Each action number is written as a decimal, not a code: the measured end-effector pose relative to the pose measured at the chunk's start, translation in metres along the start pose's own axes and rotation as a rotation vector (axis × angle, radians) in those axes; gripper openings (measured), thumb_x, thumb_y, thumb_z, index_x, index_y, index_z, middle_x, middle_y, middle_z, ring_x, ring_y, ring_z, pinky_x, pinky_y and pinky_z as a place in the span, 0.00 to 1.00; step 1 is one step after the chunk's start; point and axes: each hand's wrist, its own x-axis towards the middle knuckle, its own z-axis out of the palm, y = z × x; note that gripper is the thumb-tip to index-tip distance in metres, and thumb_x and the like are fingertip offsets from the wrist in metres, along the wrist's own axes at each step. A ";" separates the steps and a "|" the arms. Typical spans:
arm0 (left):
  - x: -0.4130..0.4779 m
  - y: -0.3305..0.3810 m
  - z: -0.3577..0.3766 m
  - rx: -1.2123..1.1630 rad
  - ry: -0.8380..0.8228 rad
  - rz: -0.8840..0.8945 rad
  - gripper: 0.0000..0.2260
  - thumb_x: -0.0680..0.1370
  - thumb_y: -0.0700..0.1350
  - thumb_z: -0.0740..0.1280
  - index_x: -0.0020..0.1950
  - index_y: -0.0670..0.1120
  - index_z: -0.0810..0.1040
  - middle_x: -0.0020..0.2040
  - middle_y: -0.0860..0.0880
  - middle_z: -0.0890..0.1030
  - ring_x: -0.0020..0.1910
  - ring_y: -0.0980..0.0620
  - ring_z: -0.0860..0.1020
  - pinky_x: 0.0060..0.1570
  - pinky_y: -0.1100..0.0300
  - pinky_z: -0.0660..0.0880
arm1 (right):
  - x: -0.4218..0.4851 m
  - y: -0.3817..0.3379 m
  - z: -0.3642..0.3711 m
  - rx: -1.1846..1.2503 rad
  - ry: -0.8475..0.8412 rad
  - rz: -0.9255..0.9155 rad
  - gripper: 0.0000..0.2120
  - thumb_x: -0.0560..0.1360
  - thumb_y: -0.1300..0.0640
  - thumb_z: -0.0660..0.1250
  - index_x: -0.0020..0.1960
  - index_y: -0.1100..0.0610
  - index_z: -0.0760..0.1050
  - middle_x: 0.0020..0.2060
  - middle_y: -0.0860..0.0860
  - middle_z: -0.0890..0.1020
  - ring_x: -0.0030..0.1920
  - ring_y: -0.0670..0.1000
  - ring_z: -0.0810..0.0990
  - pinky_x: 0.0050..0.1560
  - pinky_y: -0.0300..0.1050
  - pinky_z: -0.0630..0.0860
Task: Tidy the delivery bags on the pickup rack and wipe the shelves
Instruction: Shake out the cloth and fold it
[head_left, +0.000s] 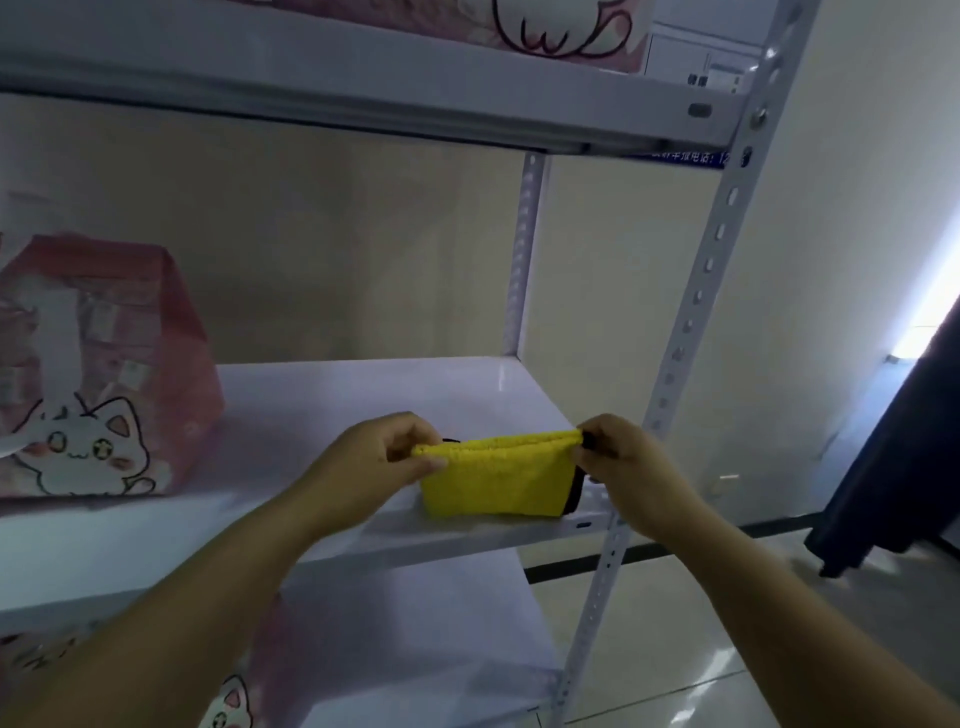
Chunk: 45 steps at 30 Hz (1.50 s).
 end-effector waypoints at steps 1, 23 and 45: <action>0.006 0.002 -0.001 -0.021 0.006 -0.010 0.03 0.74 0.44 0.70 0.42 0.52 0.79 0.39 0.50 0.80 0.39 0.52 0.78 0.45 0.52 0.78 | 0.005 -0.002 0.001 -0.012 0.009 0.009 0.05 0.76 0.60 0.63 0.45 0.50 0.72 0.40 0.50 0.79 0.43 0.53 0.78 0.50 0.55 0.77; 0.056 -0.028 0.014 0.270 0.088 -0.134 0.10 0.71 0.51 0.72 0.49 0.53 0.76 0.54 0.52 0.74 0.50 0.54 0.75 0.42 0.66 0.70 | 0.064 -0.014 0.033 -0.543 -0.324 -0.036 0.20 0.79 0.57 0.60 0.70 0.48 0.65 0.70 0.50 0.66 0.68 0.54 0.65 0.67 0.48 0.65; 0.050 -0.022 0.049 0.285 -0.019 -0.106 0.15 0.69 0.46 0.74 0.55 0.49 0.80 0.49 0.50 0.82 0.49 0.54 0.79 0.51 0.63 0.74 | 0.000 -0.005 0.045 -0.680 -0.353 -0.209 0.24 0.79 0.42 0.54 0.74 0.46 0.58 0.73 0.49 0.62 0.70 0.56 0.63 0.67 0.51 0.65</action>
